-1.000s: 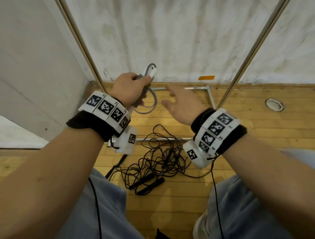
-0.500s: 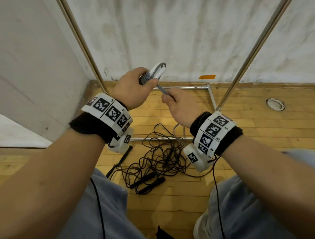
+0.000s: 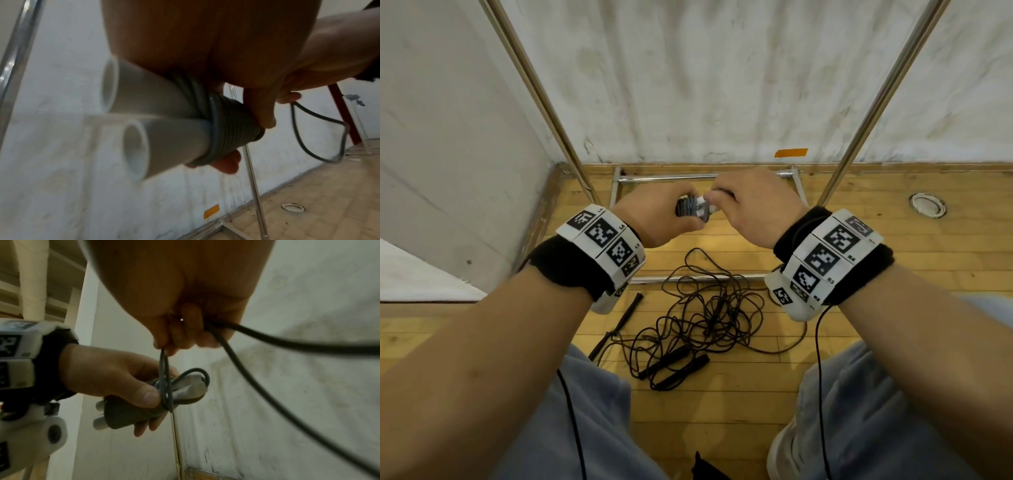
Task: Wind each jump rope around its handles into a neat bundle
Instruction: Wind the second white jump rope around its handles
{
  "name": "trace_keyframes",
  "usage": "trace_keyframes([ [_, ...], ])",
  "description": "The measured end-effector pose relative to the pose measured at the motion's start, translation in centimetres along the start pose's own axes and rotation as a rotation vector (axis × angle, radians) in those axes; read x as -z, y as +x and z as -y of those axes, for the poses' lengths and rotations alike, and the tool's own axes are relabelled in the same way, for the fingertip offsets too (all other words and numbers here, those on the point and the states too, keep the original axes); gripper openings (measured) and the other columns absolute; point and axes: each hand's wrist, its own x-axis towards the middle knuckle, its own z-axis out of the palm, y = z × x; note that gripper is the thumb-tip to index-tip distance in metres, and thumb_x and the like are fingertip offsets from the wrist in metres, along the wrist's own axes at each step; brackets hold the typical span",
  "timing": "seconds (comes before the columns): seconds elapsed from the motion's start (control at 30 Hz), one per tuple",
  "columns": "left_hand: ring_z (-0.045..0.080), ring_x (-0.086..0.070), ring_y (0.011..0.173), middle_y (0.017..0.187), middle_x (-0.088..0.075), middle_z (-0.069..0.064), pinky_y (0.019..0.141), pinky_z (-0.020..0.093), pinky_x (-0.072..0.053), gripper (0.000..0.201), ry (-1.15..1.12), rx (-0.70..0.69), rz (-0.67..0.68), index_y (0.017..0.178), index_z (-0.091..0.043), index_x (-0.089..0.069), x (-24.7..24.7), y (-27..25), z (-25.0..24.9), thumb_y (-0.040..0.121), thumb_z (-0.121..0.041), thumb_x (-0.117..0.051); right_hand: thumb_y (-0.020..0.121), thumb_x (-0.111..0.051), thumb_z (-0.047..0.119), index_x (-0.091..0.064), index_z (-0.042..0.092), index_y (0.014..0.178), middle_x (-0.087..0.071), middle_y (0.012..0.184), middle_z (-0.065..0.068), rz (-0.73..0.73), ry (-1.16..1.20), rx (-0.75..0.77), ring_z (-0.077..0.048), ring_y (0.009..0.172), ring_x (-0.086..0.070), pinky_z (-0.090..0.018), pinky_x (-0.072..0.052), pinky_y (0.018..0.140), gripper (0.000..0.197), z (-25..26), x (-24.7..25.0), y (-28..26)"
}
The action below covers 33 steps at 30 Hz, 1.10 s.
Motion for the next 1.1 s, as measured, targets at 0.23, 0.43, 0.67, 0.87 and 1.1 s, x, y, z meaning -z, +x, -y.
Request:
trace_keyframes([
  [0.23,0.0,-0.053,0.066,0.067,-0.057,-0.017,0.052,0.024,-0.035,0.035,-0.072,-0.089,-0.148,0.083,-0.04,-0.057,0.0,-0.4,-1.9,0.069,-0.072,-0.06,0.094,-0.049,0.035,-0.06,0.018,0.077,-0.051,0.063,0.011,-0.161,0.228,-0.166,-0.004,0.059,-0.047,-0.014,-0.029,0.052,0.027,-0.8,0.7,0.7],
  [0.43,-0.001,-0.049,0.057,0.059,-0.052,-0.017,0.048,0.021,-0.03,0.019,-0.037,-0.108,-0.232,0.077,-0.041,-0.053,0.0,-1.0,-2.8,0.077,-0.058,-0.059,0.089,-0.059,0.035,-0.068,0.003,0.076,-0.051,0.061,-0.002,-0.175,0.381,-0.235,-0.023,0.064,-0.055,-0.033,-0.046,0.063,0.036,-0.8,1.0,1.1],
  [0.67,0.007,-0.056,0.064,0.067,-0.06,-0.013,0.054,0.023,-0.039,0.03,-0.121,-0.171,-0.299,0.097,-0.033,-0.066,0.6,-1.7,-3.1,0.078,-0.055,-0.058,0.084,-0.067,0.037,-0.058,0.021,0.044,-0.043,0.047,0.004,-0.073,0.809,-0.398,-0.011,0.046,-0.04,-0.021,-0.034,0.049,0.044,-1.6,1.5,1.4],
  [0.87,0.025,-0.062,0.065,0.071,-0.063,0.003,0.061,0.045,-0.054,0.029,-0.575,-0.129,-0.378,0.091,-0.025,-0.063,1.2,-1.9,-3.5,0.075,-0.049,-0.066,0.089,-0.044,0.001,-0.067,0.018,0.078,-0.046,0.058,-0.004,-0.099,1.19,-0.402,-0.011,0.043,-0.033,-0.02,-0.025,0.041,0.031,-1.6,0.6,1.6],
  [1.1,0.031,-0.063,0.064,0.074,-0.064,0.016,0.06,0.051,-0.053,0.039,-0.643,-0.076,-0.408,0.091,-0.01,-0.061,1.8,-1.8,-3.4,0.078,-0.047,-0.063,0.093,-0.043,0.008,-0.06,0.017,0.078,-0.059,0.062,0.01,-0.196,0.615,-0.182,-0.007,0.057,-0.048,-0.022,-0.038,0.055,0.024,-0.1,0.2,1.1],
])
